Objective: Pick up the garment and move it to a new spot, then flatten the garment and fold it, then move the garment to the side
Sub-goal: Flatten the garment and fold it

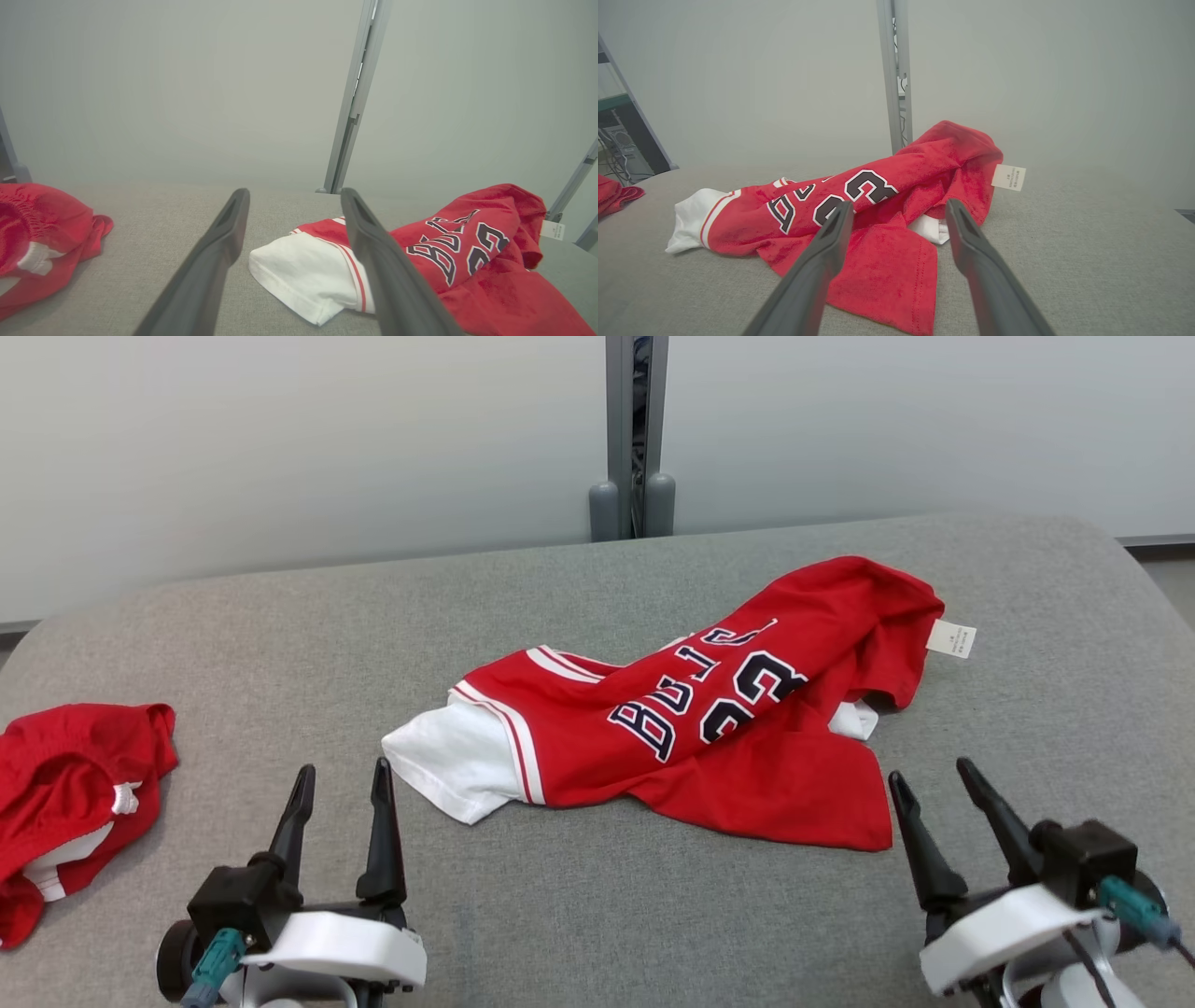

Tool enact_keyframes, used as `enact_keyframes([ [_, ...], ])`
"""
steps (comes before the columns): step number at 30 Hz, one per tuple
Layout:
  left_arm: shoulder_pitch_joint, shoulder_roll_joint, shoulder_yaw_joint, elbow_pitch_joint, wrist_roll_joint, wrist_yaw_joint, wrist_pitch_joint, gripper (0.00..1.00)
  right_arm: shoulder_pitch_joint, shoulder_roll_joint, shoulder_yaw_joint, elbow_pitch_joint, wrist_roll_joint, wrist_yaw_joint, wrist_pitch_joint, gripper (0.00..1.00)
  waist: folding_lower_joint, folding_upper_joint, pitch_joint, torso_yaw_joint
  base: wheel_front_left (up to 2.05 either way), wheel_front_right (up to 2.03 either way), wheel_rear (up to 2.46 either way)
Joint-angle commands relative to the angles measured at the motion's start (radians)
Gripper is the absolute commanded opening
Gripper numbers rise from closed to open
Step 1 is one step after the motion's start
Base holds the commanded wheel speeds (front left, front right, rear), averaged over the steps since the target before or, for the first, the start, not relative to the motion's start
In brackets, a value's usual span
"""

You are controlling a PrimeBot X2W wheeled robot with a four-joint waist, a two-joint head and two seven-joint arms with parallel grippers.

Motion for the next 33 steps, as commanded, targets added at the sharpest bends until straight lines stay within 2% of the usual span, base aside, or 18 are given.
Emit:
enact_keyframes([
  [1, 0.019, 0.004, 0.004, 0.006, -0.007, 0.008, -0.004, 1.0, 0.05, 0.013, -0.019, -0.051, -0.015, 0.0, 0.001, 1.0, 0.0, -0.0001, -0.017, -0.005, 0.0, 0.0, 0.0],
  [6, 0.059, 0.004, 0.007, 0.031, 0.049, 0.002, -0.004, 1.0, 0.164, 0.046, -0.074, -0.155, -0.061, 0.0, 0.001, 1.0, 0.0, -0.0001, -0.043, -0.005, 0.0, 0.0, 0.0],
  [10, 0.089, 0.004, 0.012, 0.039, 0.1, -0.007, -0.004, 1.0, 0.203, 0.051, -0.083, -0.174, -0.071, 0.0, 0.001, 1.0, 0.0, -0.0001, -0.054, -0.002, 0.0, 0.0, 0.0],
  [18, 0.113, 0.004, 0.013, 0.06, 0.123, -0.024, -0.004, 1.0, 0.23, 0.061, -0.078, -0.177, -0.073, 0.0, 0.001, 1.0, 0.0, -0.0001, -0.061, 0.005, 0.0, 0.0, 0.0],
  [27, 0.096, 0.004, 0.01, 0.088, 0.12, -0.016, -0.004, 1.0, 0.224, 0.06, -0.068, -0.165, -0.061, 0.0, 0.001, 1.0, 0.0, -0.0001, -0.057, 0.008, 0.0, 0.0, 0.0],
  [33, 0.022, 0.004, 0.02, 0.177, 0.128, -0.038, -0.004, 1.0, 0.207, 0.053, -0.053, -0.158, -0.05, 0.0, 0.001, 1.0, 0.0, -0.0001, -0.035, 0.011, 0.0, 0.0, 0.0],
])
